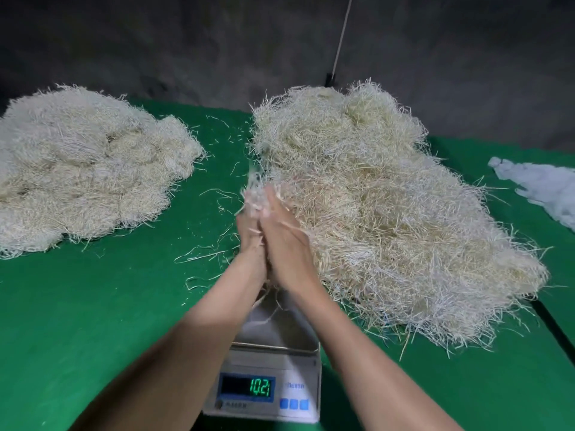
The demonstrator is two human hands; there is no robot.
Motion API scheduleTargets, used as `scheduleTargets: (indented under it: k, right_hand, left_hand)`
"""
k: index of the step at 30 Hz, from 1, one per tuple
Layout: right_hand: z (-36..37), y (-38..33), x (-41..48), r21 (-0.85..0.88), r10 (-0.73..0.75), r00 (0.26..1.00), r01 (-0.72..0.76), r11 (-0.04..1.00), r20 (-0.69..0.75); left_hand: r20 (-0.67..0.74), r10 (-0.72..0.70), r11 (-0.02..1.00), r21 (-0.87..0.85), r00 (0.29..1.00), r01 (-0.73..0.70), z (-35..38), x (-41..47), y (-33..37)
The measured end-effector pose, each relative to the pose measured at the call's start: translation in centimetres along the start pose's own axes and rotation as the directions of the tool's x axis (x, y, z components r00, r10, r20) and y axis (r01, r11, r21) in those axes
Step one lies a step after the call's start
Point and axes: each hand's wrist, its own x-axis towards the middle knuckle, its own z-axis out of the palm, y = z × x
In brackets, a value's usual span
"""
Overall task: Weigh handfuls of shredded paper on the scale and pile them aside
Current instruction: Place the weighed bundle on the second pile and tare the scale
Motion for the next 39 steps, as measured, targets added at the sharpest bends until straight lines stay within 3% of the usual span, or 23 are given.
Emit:
scheduleTargets:
  k: [2,5,9,12,14,17,18,20,23,25,26,28,30,32,34,37,39]
  right_hand:
    - [-1.2,0.0,1.3,0.003,0.032,0.997,-0.032,0.999,-0.077]
    - [-2.3,0.3,1.6,0.167,-0.009,0.996,0.024,0.986,-0.092]
    - [-1.1,1.0,0.3,0.174,-0.056,0.961,0.107,0.979,-0.272]
    - [-2.5,0.7,1.7,0.235,0.039,0.924,0.055,0.970,-0.381]
    - [-3.9,0.6,2.6,0.433,0.222,0.889,-0.030,0.901,-0.400]
    - [-6.2,0.5,4.4,0.642,0.478,0.773,-0.122,0.757,-0.417]
    - [-6.5,0.4,5.0,0.672,0.525,0.735,-0.129,0.729,-0.429]
    - [-6.7,0.0,5.7,0.694,0.538,0.713,-0.100,0.713,-0.450]
    - [-5.5,0.8,4.9,0.545,0.357,0.825,-0.071,0.835,-0.438]
    - [-3.8,2.6,2.3,0.217,0.141,0.922,-0.065,0.974,-0.361]
    - [-2.8,3.5,0.8,0.027,-0.008,0.945,0.018,0.999,-0.328]
    - [-1.7,3.9,-0.4,-0.271,-0.238,0.935,0.165,0.948,-0.264]
    - [-2.8,3.6,1.6,-0.385,-0.212,0.944,0.103,0.917,-0.252]
    - [-5.1,3.5,3.7,-0.241,-0.038,0.937,-0.050,0.969,-0.347]
    - [-4.7,3.5,3.2,-0.101,0.004,0.915,-0.049,0.994,-0.403]
    - [-2.4,3.0,1.2,-0.168,-0.101,0.930,0.043,0.985,-0.354]
    - [-3.7,3.6,2.8,-0.168,0.003,0.937,-0.066,0.984,-0.350]
  left_hand:
    - [0.037,-0.027,0.997,0.072,0.999,0.024,0.3,-0.7,-1.1]
    - [0.025,-0.015,0.979,0.204,1.000,0.010,0.8,-0.4,-1.3]
    - [0.022,-0.015,0.998,0.060,1.000,0.013,0.8,0.4,-1.5]
    - [0.109,-0.035,0.999,-0.026,0.993,0.038,0.1,0.2,-1.5]
    - [0.158,-0.028,0.999,-0.030,0.987,0.033,-1.0,0.1,-1.5]
    - [-0.077,0.059,0.995,0.082,0.995,-0.053,-2.8,0.3,-2.4]
    - [-0.089,0.007,0.998,0.060,0.996,-0.002,-3.0,-0.1,-2.7]
    - [0.036,-0.174,0.985,-0.009,0.984,0.174,-2.2,-1.2,-4.0]
    - [0.294,-0.258,0.935,-0.164,0.920,0.314,0.3,-0.7,-4.2]
    - [0.183,-0.298,0.895,-0.287,0.937,0.341,0.9,0.8,-2.4]
    - [0.118,-0.328,0.878,-0.329,0.937,0.349,1.0,1.7,-1.6]
    - [0.008,-0.254,0.935,-0.256,0.967,0.247,0.5,2.4,-1.5]
    - [-0.095,-0.162,0.983,-0.104,0.982,0.152,1.0,1.3,-3.0]
    - [-0.081,-0.156,0.988,0.005,0.985,0.156,1.7,0.3,-4.0]
    - [-0.079,-0.146,0.979,0.130,0.986,0.155,2.2,0.6,-2.9]
    - [-0.122,-0.075,0.997,0.019,0.990,0.078,2.1,1.8,-1.6]
    - [-0.106,-0.086,0.993,0.076,0.991,0.095,2.1,0.7,-2.8]
